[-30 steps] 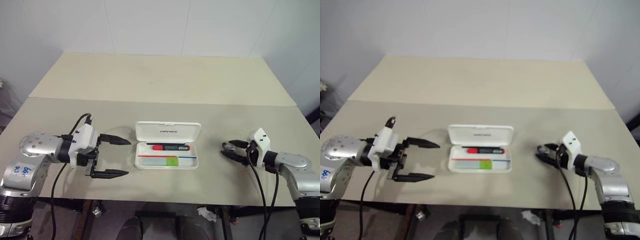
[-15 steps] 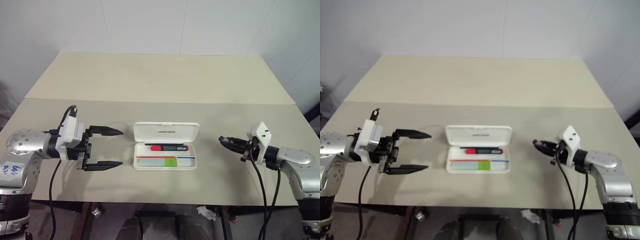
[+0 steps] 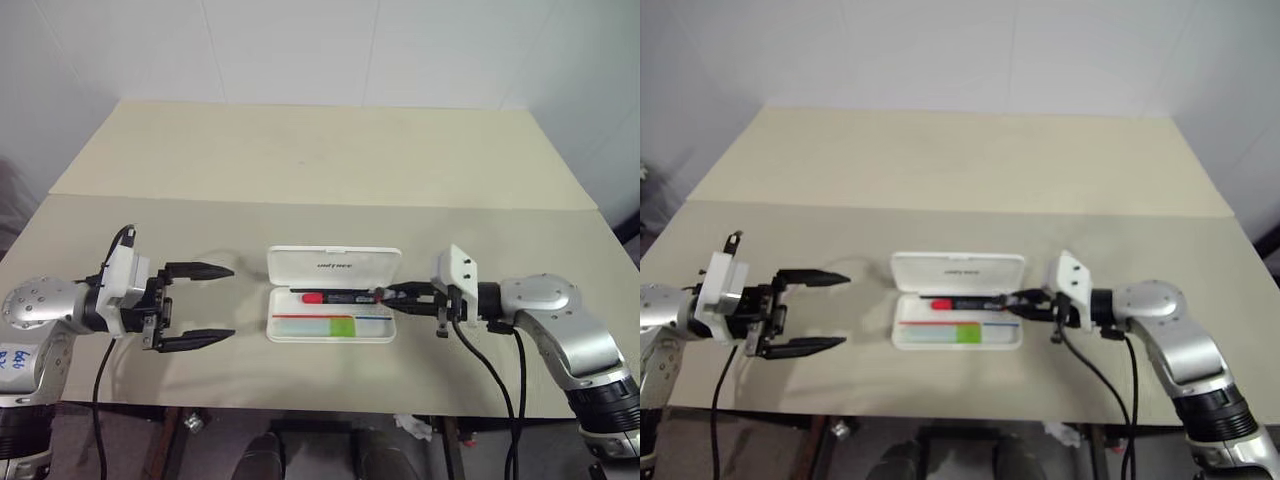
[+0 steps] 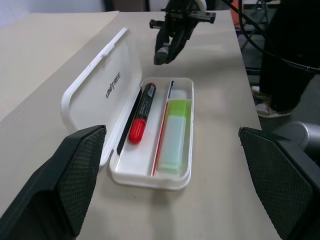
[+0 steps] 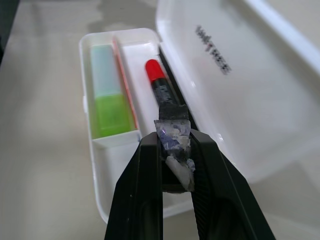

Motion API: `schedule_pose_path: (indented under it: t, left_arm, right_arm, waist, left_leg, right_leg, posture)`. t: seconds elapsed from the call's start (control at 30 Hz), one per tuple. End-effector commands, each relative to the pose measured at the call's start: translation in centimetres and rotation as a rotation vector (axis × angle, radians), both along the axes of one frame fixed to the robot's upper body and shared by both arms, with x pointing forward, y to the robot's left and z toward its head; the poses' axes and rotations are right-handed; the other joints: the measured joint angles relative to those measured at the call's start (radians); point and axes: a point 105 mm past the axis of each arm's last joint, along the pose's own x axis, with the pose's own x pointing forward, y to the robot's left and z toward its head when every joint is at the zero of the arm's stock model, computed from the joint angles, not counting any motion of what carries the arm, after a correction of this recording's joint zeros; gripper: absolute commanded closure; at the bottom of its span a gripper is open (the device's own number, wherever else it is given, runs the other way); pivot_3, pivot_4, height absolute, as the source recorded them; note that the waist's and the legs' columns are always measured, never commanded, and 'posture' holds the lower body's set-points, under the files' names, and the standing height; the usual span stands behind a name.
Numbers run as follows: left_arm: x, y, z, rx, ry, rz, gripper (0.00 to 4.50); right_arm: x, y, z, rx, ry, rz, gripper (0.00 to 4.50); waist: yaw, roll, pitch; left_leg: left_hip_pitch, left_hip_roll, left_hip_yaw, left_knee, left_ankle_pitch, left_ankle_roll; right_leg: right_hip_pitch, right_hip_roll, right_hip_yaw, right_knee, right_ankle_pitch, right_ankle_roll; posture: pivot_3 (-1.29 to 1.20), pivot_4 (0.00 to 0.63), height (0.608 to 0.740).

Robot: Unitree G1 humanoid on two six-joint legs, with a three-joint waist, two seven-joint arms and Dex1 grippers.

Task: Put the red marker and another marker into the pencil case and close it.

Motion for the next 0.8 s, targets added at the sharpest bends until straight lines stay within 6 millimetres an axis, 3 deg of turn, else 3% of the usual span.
schedule_pose_path:
  t: [0.03, 0.67, 0.8]
  left_arm:
    - [-0.5, 0.3, 1.1, -0.018, -0.059, 0.006, 0.0]
    - [-1.2, 2.8, 0.9, -0.021, -0.061, 0.095, 0.0]
    - [-1.1, 2.8, 1.0, -0.024, -0.067, 0.098, 0.0]
  right_arm:
    - [-0.5, 0.8, 0.5, -0.038, -0.037, 0.07, 4.11]
    - [-1.0, 1.8, -0.8, -0.074, -0.008, 0.149, 4.11]
    - [-0.8, 2.1, -0.8, -0.068, -0.011, 0.149, 2.75]
  waist:
    - [0.001, 0.0, 0.0]
    - [0.002, 0.0, 0.0]
    - [0.002, 0.0, 0.0]
  left_leg:
    - [0.0, 0.0, 0.0, 0.0, 0.0, 0.0]
    - [0.0, 0.0, 0.0, -0.001, 0.0, 0.0]
    - [0.0, 0.0, 0.0, -0.001, 0.0, 0.0]
  right_leg:
    - [0.0, 0.0, 0.0, 0.0, 0.0, 0.0]
    - [0.0, 0.0, 0.0, 0.0, -0.001, -0.001]
    - [0.0, 0.0, 0.0, 0.0, -0.001, -0.001]
  posture:
    - [0.0, 0.15, 0.74]
    - [0.0, 0.15, 0.74]
    - [0.0, 0.15, 0.74]
